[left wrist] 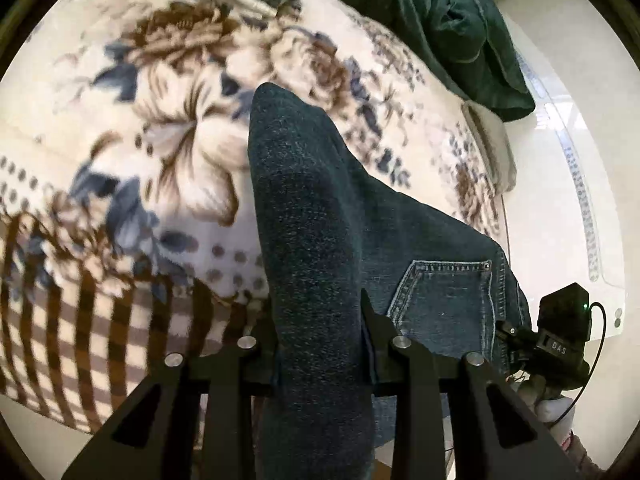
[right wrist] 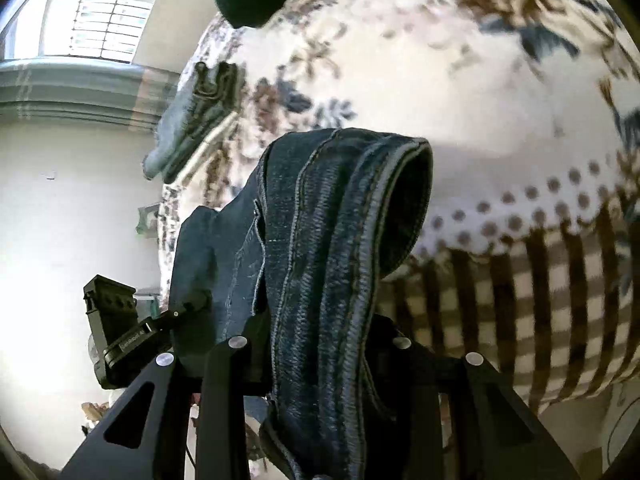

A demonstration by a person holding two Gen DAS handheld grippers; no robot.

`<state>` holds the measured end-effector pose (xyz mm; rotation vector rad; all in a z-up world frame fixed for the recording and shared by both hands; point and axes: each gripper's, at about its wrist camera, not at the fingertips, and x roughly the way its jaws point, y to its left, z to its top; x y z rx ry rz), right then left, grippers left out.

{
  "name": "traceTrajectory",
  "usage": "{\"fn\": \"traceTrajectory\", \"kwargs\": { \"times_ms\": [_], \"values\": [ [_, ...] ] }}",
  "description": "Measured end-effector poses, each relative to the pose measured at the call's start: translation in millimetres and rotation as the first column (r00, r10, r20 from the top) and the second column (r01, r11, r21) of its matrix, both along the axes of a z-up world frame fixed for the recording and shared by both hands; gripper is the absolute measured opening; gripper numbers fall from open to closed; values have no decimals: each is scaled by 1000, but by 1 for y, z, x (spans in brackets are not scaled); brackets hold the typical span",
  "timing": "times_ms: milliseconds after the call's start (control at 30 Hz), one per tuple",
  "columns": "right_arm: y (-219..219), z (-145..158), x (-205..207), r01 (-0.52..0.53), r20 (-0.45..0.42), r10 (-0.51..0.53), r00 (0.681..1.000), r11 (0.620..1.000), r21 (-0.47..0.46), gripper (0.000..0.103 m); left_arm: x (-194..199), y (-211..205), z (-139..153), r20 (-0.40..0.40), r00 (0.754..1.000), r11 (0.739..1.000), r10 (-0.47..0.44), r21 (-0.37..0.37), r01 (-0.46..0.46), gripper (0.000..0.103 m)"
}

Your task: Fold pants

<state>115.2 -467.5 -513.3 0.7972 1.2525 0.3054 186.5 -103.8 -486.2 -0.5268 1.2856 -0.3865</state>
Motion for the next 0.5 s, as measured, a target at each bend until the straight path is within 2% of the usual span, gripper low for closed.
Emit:
{"fn": "traceTrajectory", "kwargs": {
  "times_ms": [333, 500],
  "values": [
    [33, 112, 46, -31, 89, 31, 996, 1000, -2, 35, 38, 23, 108, 86, 996, 999, 1, 49, -6, 26],
    [77, 157, 97, -41, 126, 41, 991, 999, -3, 35, 79, 62, 154, 128, 992, 999, 21, 44, -27, 26]
  ]
}}
